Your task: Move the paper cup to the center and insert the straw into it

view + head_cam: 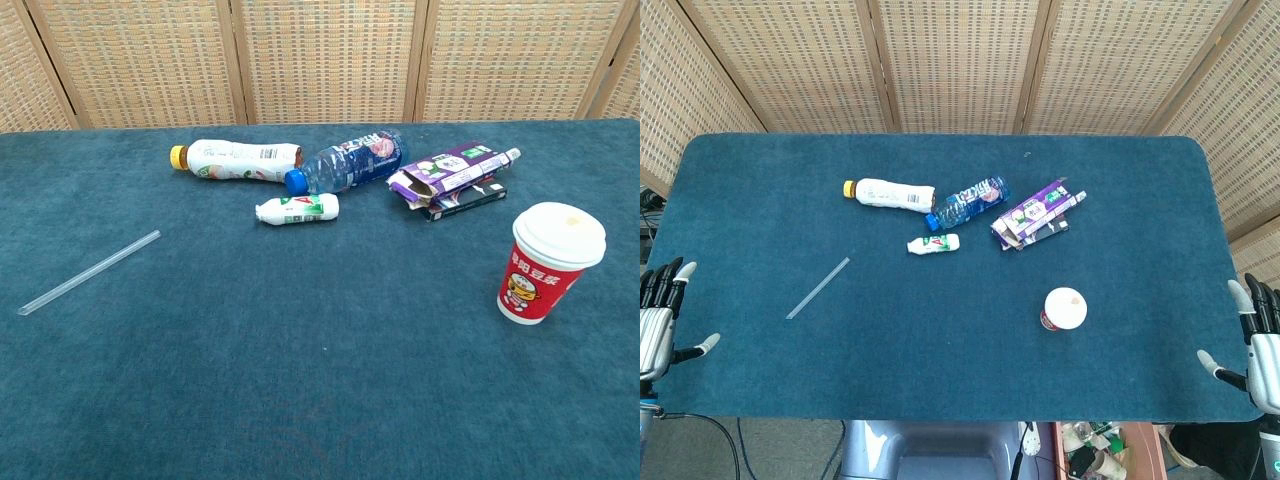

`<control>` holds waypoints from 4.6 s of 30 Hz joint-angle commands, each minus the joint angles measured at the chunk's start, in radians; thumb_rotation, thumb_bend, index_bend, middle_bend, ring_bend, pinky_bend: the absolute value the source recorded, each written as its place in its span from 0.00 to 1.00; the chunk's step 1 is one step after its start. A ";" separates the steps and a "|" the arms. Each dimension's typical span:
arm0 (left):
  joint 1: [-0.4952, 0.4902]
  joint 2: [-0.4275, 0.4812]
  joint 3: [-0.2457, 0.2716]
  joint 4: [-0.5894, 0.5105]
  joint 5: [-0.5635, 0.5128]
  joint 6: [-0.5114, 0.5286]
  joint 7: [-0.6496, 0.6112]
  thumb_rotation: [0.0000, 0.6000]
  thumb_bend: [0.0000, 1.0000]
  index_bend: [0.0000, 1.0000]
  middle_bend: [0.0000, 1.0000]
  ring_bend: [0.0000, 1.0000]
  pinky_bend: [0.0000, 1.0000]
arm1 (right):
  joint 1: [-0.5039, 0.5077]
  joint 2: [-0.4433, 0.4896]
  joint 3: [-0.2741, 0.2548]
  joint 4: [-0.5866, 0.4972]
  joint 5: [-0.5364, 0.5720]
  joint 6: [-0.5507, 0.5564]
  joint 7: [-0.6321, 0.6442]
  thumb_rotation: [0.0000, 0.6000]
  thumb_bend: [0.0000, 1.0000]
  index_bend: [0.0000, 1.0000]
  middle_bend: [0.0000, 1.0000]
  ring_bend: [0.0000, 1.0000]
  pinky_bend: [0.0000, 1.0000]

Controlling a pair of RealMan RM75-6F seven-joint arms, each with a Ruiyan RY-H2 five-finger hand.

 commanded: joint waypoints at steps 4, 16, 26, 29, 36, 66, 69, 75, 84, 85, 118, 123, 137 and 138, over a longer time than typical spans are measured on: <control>0.005 -0.002 -0.005 0.002 0.009 -0.007 -0.001 1.00 0.04 0.00 0.00 0.00 0.00 | -0.001 0.004 -0.001 -0.004 0.001 -0.004 -0.001 1.00 0.00 0.00 0.00 0.00 0.00; 0.009 -0.002 -0.027 0.021 0.008 -0.021 -0.018 1.00 0.04 0.00 0.00 0.00 0.00 | 0.065 0.022 -0.025 -0.009 -0.069 -0.113 0.049 1.00 0.00 0.00 0.00 0.00 0.00; 0.012 -0.005 -0.049 0.032 -0.004 -0.032 -0.014 1.00 0.05 0.00 0.00 0.00 0.00 | 0.348 0.047 0.013 -0.005 -0.136 -0.468 0.187 1.00 0.00 0.00 0.00 0.00 0.00; 0.012 -0.007 -0.053 0.035 -0.010 -0.040 -0.010 1.00 0.05 0.00 0.00 0.00 0.00 | 0.402 0.036 0.020 0.000 -0.114 -0.548 0.193 1.00 0.00 0.00 0.00 0.00 0.00; 0.007 -0.017 -0.064 0.046 -0.027 -0.066 0.000 1.00 0.05 0.00 0.00 0.00 0.00 | 0.524 -0.015 0.030 0.012 -0.029 -0.741 0.163 1.00 0.00 0.00 0.00 0.00 0.00; 0.001 -0.016 -0.082 0.050 -0.041 -0.117 -0.011 1.00 0.05 0.00 0.00 0.00 0.00 | 0.652 -0.051 0.061 -0.107 -0.018 -0.740 0.044 1.00 0.49 0.49 0.57 0.48 0.67; 0.001 -0.011 -0.080 0.044 -0.034 -0.122 -0.027 1.00 0.05 0.00 0.00 0.00 0.00 | 0.713 -0.032 0.109 -0.184 0.026 -0.790 0.000 1.00 0.49 0.49 0.57 0.48 0.67; 0.000 -0.004 -0.076 0.039 -0.020 -0.129 -0.039 1.00 0.05 0.00 0.00 0.00 0.00 | 0.878 -0.086 0.202 -0.234 0.209 -0.908 -0.145 1.00 0.49 0.49 0.57 0.48 0.67; 0.005 0.009 -0.083 0.041 -0.028 -0.131 -0.074 1.00 0.05 0.00 0.00 0.00 0.00 | 1.106 -0.283 0.213 -0.159 0.546 -0.899 -0.397 1.00 0.49 0.49 0.57 0.48 0.67; 0.005 0.010 -0.083 0.042 -0.029 -0.132 -0.076 1.00 0.05 0.00 0.00 0.00 0.00 | 1.119 -0.297 0.208 -0.153 0.567 -0.894 -0.412 1.00 0.49 0.49 0.57 0.48 0.67; 0.000 0.028 -0.089 0.043 -0.039 -0.164 -0.111 1.00 0.05 0.00 0.00 0.00 0.00 | 1.346 -0.559 0.072 0.004 0.928 -0.788 -0.625 1.00 0.00 0.27 0.08 0.05 0.16; 0.001 0.029 -0.090 0.043 -0.038 -0.162 -0.114 1.00 0.05 0.00 0.00 0.00 0.00 | 1.346 -0.553 0.067 -0.010 0.924 -0.772 -0.626 1.00 0.00 0.25 0.06 0.04 0.15; 0.002 0.032 -0.090 0.043 -0.036 -0.163 -0.123 1.00 0.05 0.00 0.00 0.00 0.00 | 1.297 -0.372 0.047 -0.238 0.894 -0.670 -0.634 1.00 0.00 0.03 0.00 0.00 0.02; 0.002 0.032 -0.089 0.043 -0.035 -0.164 -0.122 1.00 0.05 0.00 0.00 0.00 0.00 | 1.288 -0.351 0.042 -0.258 0.885 -0.663 -0.631 1.00 0.00 0.03 0.00 0.00 0.02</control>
